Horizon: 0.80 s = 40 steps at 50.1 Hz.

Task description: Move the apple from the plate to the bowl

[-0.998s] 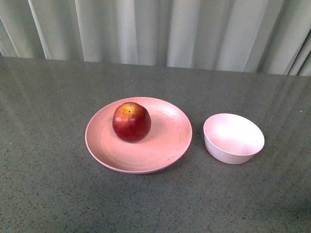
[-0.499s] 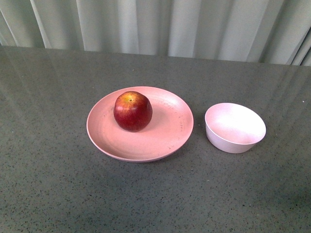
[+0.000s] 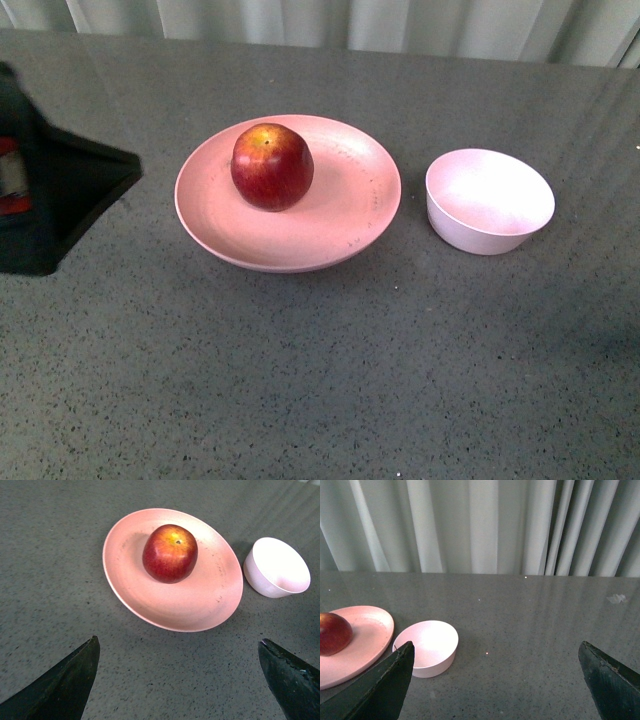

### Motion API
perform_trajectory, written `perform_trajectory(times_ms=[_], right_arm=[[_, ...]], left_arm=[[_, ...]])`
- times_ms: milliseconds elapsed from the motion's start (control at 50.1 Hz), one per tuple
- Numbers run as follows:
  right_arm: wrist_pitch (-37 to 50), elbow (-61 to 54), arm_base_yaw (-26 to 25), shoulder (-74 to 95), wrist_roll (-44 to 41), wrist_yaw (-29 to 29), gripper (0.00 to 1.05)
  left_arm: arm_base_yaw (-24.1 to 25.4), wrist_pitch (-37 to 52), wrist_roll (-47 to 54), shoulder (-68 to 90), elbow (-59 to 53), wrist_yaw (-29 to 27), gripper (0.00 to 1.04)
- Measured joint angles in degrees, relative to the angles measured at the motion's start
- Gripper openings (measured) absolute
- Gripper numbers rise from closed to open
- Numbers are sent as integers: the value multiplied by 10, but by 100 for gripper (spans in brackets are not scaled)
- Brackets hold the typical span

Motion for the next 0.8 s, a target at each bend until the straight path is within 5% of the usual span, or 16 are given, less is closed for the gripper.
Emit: perform_trajectory(times_ms=[798], right_arm=[[0, 0, 0, 0, 0, 0, 96]], left_arm=[[-54, 44, 37, 329, 240, -26, 96]])
